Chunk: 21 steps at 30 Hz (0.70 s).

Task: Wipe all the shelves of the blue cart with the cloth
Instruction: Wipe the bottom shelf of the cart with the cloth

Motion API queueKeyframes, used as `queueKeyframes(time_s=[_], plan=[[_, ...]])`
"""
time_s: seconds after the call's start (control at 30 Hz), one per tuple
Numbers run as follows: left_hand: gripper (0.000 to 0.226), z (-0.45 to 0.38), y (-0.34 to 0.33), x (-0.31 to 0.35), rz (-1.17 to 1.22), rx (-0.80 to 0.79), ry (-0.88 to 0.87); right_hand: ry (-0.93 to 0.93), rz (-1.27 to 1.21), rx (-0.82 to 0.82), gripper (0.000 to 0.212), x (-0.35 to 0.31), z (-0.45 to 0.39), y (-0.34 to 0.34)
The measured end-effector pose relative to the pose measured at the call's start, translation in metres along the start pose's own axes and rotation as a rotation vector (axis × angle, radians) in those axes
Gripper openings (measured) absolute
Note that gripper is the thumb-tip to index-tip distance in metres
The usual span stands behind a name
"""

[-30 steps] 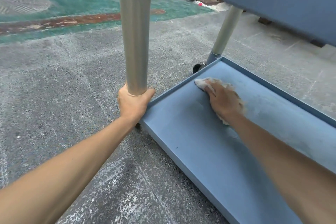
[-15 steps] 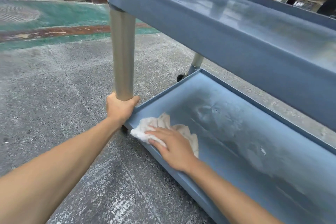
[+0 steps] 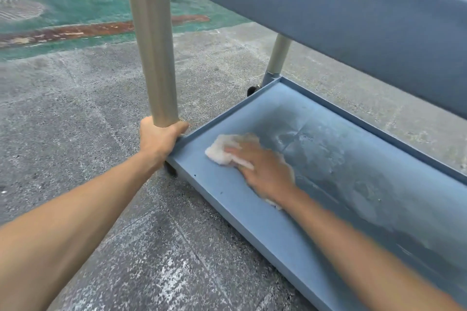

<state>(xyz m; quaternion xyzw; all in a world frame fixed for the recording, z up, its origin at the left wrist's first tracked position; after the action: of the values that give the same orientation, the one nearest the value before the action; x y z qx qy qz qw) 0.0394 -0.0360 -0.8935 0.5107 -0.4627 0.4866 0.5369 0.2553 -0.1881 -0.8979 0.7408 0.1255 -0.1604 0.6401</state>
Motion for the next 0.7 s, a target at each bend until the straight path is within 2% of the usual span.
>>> queueKeyframes(time_s=[0.1,0.27,0.37,0.47,0.57,0.7], plan=[[0.031,0.001,0.001,-0.002,0.018,0.002,-0.026,-0.19,0.06,0.066,0.042,0.055,-0.025,0.022],[0.032,-0.002,0.001,-0.005,0.006,0.022,-0.053,-0.382,0.065,0.165,0.044,0.131,-0.039,0.052],[0.03,0.0,-0.001,-0.005,0.009,0.033,-0.069,-0.45,0.065,0.216,0.049,0.153,-0.032,0.063],[0.032,0.001,-0.003,-0.005,-0.004,0.048,-0.059,-0.546,0.107,0.216,0.05,0.148,-0.026,0.059],[0.033,0.002,-0.002,-0.005,-0.02,0.05,-0.05,-0.529,0.14,0.191,0.049,0.123,-0.01,0.057],[0.032,0.002,0.0,-0.003,-0.032,0.022,-0.049,-0.339,0.117,0.1,0.042,0.084,0.026,0.05]])
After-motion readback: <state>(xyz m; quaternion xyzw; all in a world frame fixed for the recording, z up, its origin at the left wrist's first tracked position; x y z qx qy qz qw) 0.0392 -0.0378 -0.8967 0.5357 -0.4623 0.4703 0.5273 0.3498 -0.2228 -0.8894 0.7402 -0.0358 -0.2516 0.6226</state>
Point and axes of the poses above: each hand's wrist, its own z-axis away from the middle knuckle, its own y-axis out of the back of the hand, x = y × z, the point moved 3 cm from there along -z, towards the middle knuckle, and after that the axes turned 2 degrees about z, right-handed, at the moved point
